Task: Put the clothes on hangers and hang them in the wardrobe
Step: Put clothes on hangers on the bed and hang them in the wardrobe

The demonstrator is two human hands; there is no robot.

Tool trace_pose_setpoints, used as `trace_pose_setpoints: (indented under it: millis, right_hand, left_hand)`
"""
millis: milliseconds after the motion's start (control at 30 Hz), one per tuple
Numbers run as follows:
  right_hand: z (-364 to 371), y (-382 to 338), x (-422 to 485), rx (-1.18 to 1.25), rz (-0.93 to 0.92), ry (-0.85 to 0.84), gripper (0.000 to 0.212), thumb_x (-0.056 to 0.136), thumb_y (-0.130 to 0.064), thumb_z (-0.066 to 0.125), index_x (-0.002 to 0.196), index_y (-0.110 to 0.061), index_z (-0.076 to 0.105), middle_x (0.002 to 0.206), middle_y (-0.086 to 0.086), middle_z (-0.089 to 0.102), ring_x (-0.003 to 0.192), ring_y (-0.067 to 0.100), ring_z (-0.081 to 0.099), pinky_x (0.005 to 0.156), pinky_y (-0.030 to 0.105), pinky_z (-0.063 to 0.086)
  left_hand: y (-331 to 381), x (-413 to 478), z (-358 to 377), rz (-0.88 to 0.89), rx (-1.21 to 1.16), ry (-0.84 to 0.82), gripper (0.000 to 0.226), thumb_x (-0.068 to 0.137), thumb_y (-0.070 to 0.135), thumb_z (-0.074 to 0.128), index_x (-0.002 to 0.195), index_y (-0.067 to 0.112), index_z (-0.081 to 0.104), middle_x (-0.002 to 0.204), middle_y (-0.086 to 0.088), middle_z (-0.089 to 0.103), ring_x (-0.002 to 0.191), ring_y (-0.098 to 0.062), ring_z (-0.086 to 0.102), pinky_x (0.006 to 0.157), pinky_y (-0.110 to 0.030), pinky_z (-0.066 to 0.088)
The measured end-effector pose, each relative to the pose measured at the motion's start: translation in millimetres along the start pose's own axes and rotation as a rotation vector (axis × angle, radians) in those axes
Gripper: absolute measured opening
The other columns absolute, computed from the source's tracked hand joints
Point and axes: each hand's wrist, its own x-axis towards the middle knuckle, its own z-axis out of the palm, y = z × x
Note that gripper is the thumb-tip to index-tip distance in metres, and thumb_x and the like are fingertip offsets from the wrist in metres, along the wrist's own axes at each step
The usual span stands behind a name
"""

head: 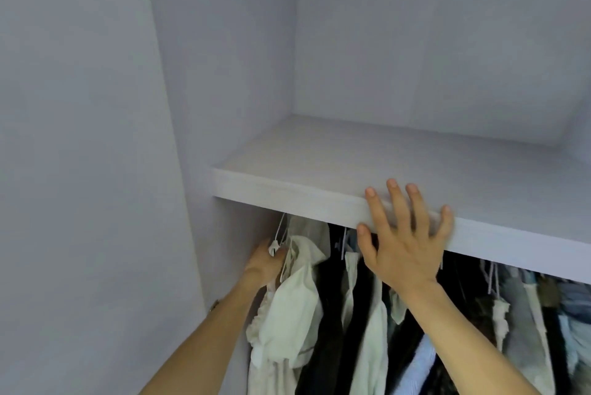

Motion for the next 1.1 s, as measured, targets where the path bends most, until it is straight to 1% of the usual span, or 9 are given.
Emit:
trace_pose_setpoints:
  millis: [67, 167, 300, 367, 500, 667, 833, 933, 1100]
  right_hand:
    - [4.3, 0.0, -1.1, 0.003, -0.010, 0.036, 0.068, 0.090, -0.053, 0.051, 0.152, -0.029, 0.038, 0.157, 0.005, 0.034, 0.145, 0.027, 0.029, 0.113, 0.060, 0.018]
    - [7.9, -0.3, -1.2, 0.012, -0.006, 0.065, 0.066, 0.089, -0.053, 0.052, 0.150, -0.030, 0.041, 0.154, 0.004, 0.039, 0.143, 0.026, 0.034, 0.112, 0.060, 0.021]
    - [9.3, -1.1, -1.8, 0.007, 0.003, 0.078, 0.066, 0.089, -0.054, 0.052, 0.150, -0.031, 0.041, 0.153, 0.003, 0.039, 0.143, 0.025, 0.033, 0.113, 0.059, 0.018]
    - [8.1, -0.8, -1.3, 0.014, 0.011, 0.078, 0.066, 0.089, -0.053, 0.052, 0.150, -0.031, 0.041, 0.153, 0.003, 0.040, 0.143, 0.025, 0.034, 0.113, 0.058, 0.019]
    - [3.5, -3.1, 1.2, 0.046, 0.037, 0.055, 0.064, 0.089, -0.052, 0.052, 0.149, -0.031, 0.043, 0.150, 0.004, 0.048, 0.141, 0.025, 0.036, 0.113, 0.057, 0.019]
    - [-4.8, -3.4, 2.7, 0.063, 0.054, -0.018, 0.063, 0.092, -0.053, 0.047, 0.151, -0.031, 0.039, 0.152, 0.004, 0.044, 0.141, 0.026, 0.033, 0.114, 0.057, 0.016]
    - [-11.7, -4.1, 3.2, 0.070, 0.071, -0.093, 0.064, 0.094, -0.053, 0.045, 0.152, -0.030, 0.036, 0.155, 0.004, 0.034, 0.142, 0.026, 0.031, 0.114, 0.058, 0.016]
    - [-15.8, -4.1, 3.4, 0.075, 0.069, -0.168, 0.066, 0.095, -0.054, 0.045, 0.155, -0.030, 0.030, 0.159, 0.005, 0.030, 0.145, 0.028, 0.028, 0.115, 0.059, 0.014]
    - [-28.5, -19.4, 1.6, 0.106, 0.181, -0.279, 0.068, 0.099, -0.050, 0.036, 0.159, -0.029, 0.012, 0.167, 0.008, 0.003, 0.153, 0.030, 0.002, 0.120, 0.059, 0.001]
  left_hand:
    - [0.0, 15.0, 9.5, -0.016, -0.053, 0.021, 0.012, 0.099, 0.014, 0.047, 0.096, 0.014, 0.058, 0.092, -0.008, 0.064, 0.087, -0.029, 0.064, 0.071, -0.028, 0.049]
    - [3.7, 27.2, 14.3, -0.106, -0.190, 0.041, 0.021, 0.095, 0.008, 0.043, 0.095, 0.008, 0.065, 0.078, -0.010, 0.063, 0.061, -0.023, 0.058, 0.048, -0.021, 0.045]
    - [11.1, 35.3, 12.7, -0.158, -0.347, 0.092, 0.016, 0.093, 0.018, 0.048, 0.097, 0.015, 0.063, 0.088, -0.014, 0.064, 0.071, -0.029, 0.055, 0.067, -0.032, 0.042]
    - [10.9, 35.8, 8.8, -0.105, -0.337, 0.171, 0.019, 0.092, 0.013, 0.050, 0.099, 0.013, 0.068, 0.093, -0.013, 0.069, 0.083, -0.034, 0.062, 0.073, -0.034, 0.046]
    - [8.3, 19.9, -2.5, -0.045, -0.426, 0.260, 0.025, 0.090, -0.001, 0.050, 0.100, 0.010, 0.072, 0.103, -0.007, 0.071, 0.098, -0.025, 0.063, 0.089, -0.030, 0.047]
    - [19.3, 7.6, -10.4, -0.047, -0.528, 0.289, 0.030, 0.090, -0.002, 0.046, 0.094, 0.014, 0.070, 0.101, -0.006, 0.071, 0.099, -0.027, 0.064, 0.089, -0.032, 0.050]
    - [22.2, -9.6, -11.2, -0.057, -0.619, 0.328, 0.036, 0.089, -0.003, 0.043, 0.086, 0.020, 0.070, 0.093, 0.001, 0.070, 0.097, -0.029, 0.063, 0.091, -0.043, 0.053]
    - [14.8, -33.3, -5.5, -0.065, -0.675, 0.370, 0.035, 0.090, -0.002, 0.048, 0.079, 0.024, 0.070, 0.090, 0.005, 0.070, 0.095, -0.022, 0.062, 0.092, -0.037, 0.052]
    - [-12.1, -64.6, -15.0, -0.079, -0.682, 0.338, 0.023, 0.093, 0.006, 0.055, 0.081, 0.019, 0.069, 0.087, -0.001, 0.069, 0.090, -0.026, 0.062, 0.087, -0.041, 0.050]
